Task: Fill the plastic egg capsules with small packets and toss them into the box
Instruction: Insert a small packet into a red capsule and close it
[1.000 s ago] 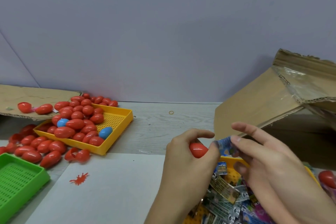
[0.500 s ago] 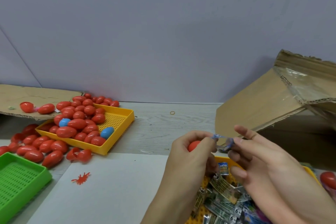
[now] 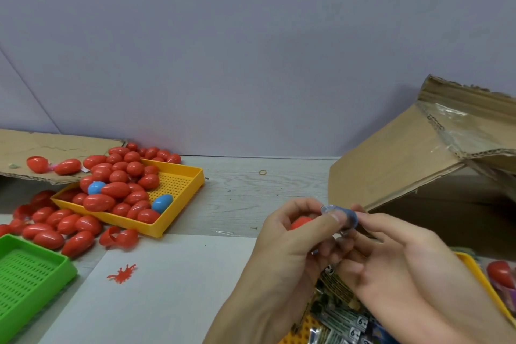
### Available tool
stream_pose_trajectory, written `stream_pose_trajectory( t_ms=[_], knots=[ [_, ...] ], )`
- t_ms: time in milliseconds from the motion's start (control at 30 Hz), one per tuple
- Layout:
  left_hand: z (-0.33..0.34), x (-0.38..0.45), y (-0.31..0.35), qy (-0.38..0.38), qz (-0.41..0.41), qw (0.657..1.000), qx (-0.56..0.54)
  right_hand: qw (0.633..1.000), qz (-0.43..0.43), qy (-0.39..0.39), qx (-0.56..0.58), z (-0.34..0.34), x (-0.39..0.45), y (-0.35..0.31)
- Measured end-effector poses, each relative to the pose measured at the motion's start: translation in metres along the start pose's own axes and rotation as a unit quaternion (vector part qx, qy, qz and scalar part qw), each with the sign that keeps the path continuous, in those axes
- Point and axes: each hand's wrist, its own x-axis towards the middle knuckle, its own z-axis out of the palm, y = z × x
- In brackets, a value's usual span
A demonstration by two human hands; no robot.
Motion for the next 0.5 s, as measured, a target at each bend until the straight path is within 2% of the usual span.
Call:
stream_pose_trajectory(
  t_ms=[233, 300, 400, 500],
  knots=[
    [0.0021, -0.0023, 0.0028, -0.017, -0.004, 0.997, -0.072, 1.000, 0.021, -0.004, -0.004, -0.0046, 0.0023, 0.0022],
    [0.0012, -0.0004, 0.0030, 0.003, 0.011, 0.997, -0.072, 1.000, 0.014, 0.003, -0.020, -0.0032, 0.0020, 0.0034],
    [-0.0020, 0.0039, 0.0006, 0.062, 0.041, 0.996, -0.038, 0.990, -0.044, 0.043, -0.130, -0.0031, 0.0025, 0.0045],
    [-0.0059, 0.0057, 0.0001, 0.131, 0.071, 0.989, 0.007, 0.932, -0.162, 0.087, -0.311, -0.0107, 0.0041, 0.0032]
  ],
)
